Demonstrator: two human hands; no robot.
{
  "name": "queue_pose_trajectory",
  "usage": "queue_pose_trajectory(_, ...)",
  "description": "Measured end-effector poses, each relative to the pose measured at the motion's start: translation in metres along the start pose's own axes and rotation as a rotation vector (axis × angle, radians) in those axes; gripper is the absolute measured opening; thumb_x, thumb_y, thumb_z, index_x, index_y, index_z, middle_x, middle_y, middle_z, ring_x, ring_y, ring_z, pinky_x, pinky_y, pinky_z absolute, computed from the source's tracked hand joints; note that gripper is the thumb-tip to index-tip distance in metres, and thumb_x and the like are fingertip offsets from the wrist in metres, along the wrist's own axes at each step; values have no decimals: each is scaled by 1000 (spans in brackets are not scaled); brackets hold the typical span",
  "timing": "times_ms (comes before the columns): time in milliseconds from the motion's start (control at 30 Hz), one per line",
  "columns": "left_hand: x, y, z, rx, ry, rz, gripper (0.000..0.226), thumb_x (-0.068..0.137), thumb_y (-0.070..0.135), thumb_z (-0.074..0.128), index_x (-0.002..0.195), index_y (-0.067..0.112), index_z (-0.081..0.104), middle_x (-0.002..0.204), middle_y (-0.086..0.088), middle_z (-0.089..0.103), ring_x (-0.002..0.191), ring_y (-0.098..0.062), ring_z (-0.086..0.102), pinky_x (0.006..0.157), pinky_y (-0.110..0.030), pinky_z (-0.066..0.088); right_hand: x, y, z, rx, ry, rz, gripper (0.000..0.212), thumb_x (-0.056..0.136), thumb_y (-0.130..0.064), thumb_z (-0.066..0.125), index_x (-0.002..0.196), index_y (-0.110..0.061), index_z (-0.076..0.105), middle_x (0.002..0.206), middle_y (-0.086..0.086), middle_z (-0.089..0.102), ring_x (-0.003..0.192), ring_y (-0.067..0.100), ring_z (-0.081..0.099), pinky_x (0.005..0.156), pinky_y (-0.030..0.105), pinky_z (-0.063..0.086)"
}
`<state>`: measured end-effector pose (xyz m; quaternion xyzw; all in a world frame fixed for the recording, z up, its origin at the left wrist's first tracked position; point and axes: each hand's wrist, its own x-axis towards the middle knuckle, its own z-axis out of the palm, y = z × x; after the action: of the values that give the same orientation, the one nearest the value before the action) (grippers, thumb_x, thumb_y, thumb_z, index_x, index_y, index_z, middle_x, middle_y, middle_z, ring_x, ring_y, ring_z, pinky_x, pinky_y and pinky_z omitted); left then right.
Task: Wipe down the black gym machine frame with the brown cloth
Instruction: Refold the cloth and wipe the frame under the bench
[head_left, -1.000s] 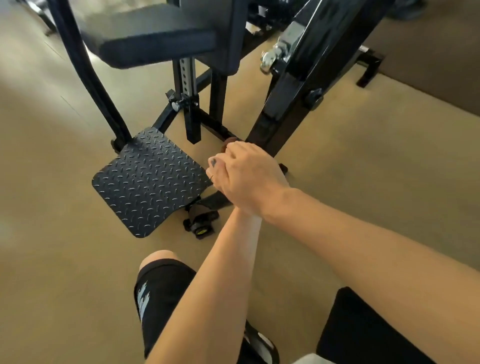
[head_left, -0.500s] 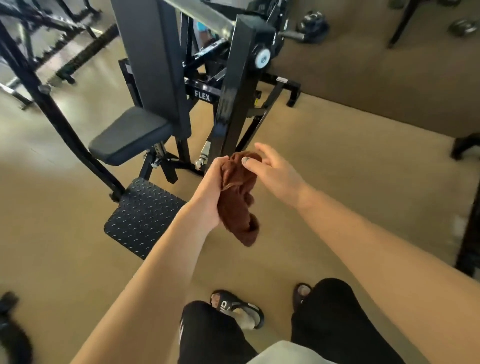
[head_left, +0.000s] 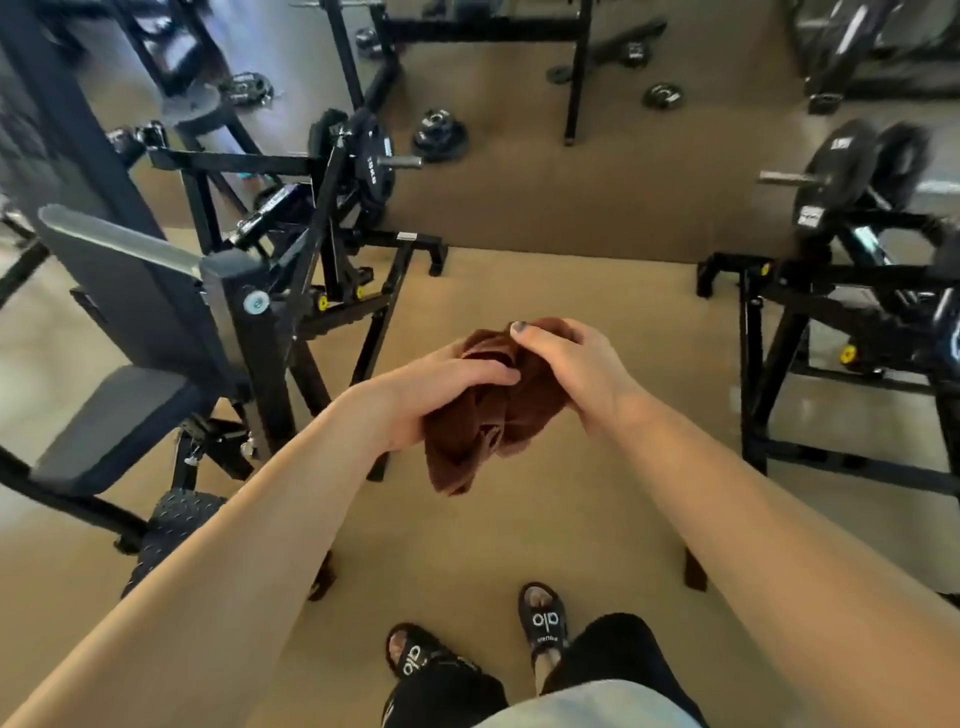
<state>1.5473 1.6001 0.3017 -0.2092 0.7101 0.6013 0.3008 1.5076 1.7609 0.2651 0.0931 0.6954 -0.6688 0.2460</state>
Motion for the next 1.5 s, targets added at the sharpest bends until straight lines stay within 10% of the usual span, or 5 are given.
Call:
queue_pose_trajectory(367, 69, 99, 65, 520, -201, 206, 26, 100, 24, 60, 125, 24, 64, 117, -1, 72, 105, -19, 70, 98, -36, 55, 5, -35, -141, 47, 17, 9, 24, 91, -13, 74, 115, -11, 71, 107, 11, 77, 107, 28, 72, 95, 42, 58)
queue_pose_trajectory(567, 123, 142, 80, 790, -149, 414, 15, 98, 46, 58, 107, 39, 67, 103, 20, 67, 101, -7, 63, 83, -22, 45, 27, -48, -167, 58, 194, -5, 21, 94, -31, 71, 110, -17, 77, 103, 1, 79, 105, 21, 72, 92, 34, 56)
queue_pose_trajectory(733, 171, 180, 89, 752, -260, 455, 33, 97, 56, 53, 123, 40, 65, 122, 10, 69, 114, -15, 64, 107, -40, 47, 53, -58, -180, 192, 414, -15, 26, 94, -43, 71, 111, -24, 75, 102, -3, 79, 102, 18, 73, 92, 37, 58)
queue_pose_trajectory(1067, 247, 254, 147, 553, -624, 447, 21, 90, 8, 72, 99, 24, 63, 92, 10, 74, 95, -13, 72, 94, -39, 55, 81, -82, -224, 227, 755, -85, 25, 87, -46, 77, 102, -26, 73, 104, 2, 76, 102, 21, 72, 95, 50, 59)
queue_pose_trajectory(1500, 287, 350, 307, 744, -524, 1051, 27, 87, 26, 77, 82, 20, 51, 68, 16, 58, 67, -2, 53, 66, -21, 43, 68, -101, -352, 51, 1114, -314, 18, 93, -30, 74, 108, -22, 69, 102, -6, 71, 97, 8, 68, 82, 23, 56)
